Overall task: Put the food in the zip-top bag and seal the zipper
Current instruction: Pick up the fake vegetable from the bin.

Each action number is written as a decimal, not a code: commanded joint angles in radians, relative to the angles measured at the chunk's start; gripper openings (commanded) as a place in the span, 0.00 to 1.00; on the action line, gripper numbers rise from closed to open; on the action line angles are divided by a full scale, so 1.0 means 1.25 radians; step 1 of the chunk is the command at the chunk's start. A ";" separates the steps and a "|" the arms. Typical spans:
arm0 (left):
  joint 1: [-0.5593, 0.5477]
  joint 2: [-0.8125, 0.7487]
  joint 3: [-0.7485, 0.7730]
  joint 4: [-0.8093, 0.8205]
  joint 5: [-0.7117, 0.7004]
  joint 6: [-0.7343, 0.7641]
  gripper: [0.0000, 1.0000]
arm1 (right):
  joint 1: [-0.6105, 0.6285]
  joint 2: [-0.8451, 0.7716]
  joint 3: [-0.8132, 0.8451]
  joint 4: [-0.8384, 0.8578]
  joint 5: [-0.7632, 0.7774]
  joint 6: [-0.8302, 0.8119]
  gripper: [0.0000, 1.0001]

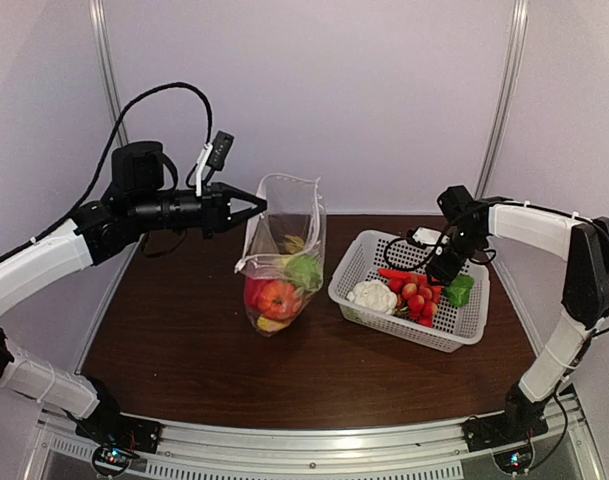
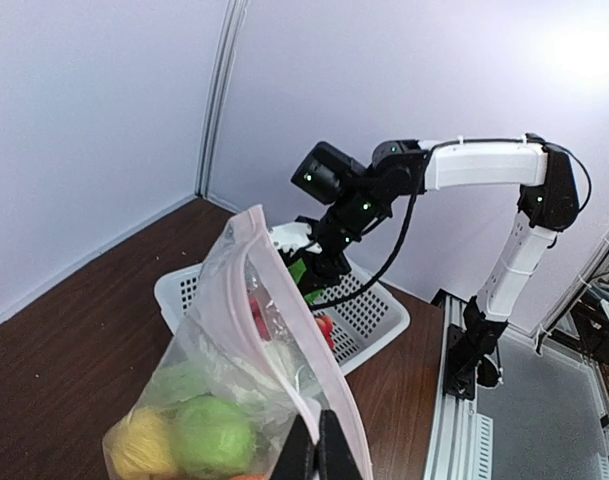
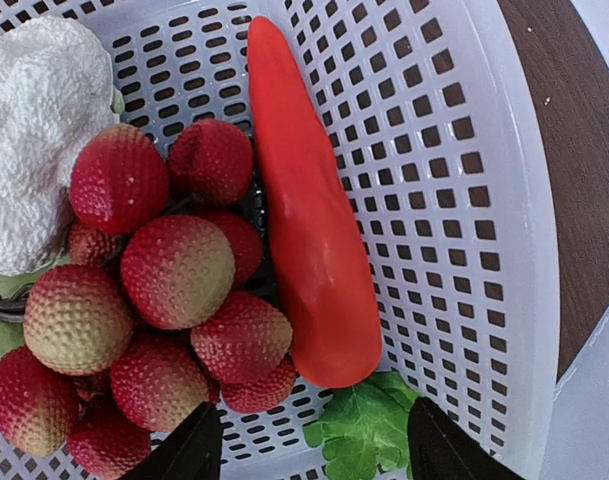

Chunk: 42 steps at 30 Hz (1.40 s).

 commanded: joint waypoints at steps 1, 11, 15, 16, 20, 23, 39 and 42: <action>0.010 0.037 0.006 0.065 0.004 -0.012 0.00 | -0.005 0.020 0.017 0.031 0.014 -0.020 0.64; -0.013 0.163 0.041 0.038 0.060 -0.068 0.00 | -0.006 0.104 0.010 0.077 0.047 -0.050 0.58; -0.013 0.162 0.041 0.031 0.055 -0.057 0.00 | -0.005 0.136 0.010 0.089 0.052 -0.057 0.59; -0.014 0.163 0.042 0.031 0.059 -0.057 0.00 | -0.006 0.145 0.012 0.090 0.056 -0.058 0.60; -0.013 0.168 0.044 0.030 0.063 -0.059 0.00 | -0.005 0.164 0.004 0.094 0.060 -0.053 0.66; -0.013 0.166 0.045 0.031 0.065 -0.058 0.00 | -0.005 0.163 -0.006 0.100 0.066 -0.044 0.63; -0.013 0.163 0.045 0.032 0.067 -0.062 0.00 | -0.005 -0.149 0.002 -0.081 0.103 0.024 0.39; -0.013 0.164 0.039 0.040 0.062 -0.068 0.00 | -0.005 -0.218 0.026 -0.125 0.068 0.018 0.38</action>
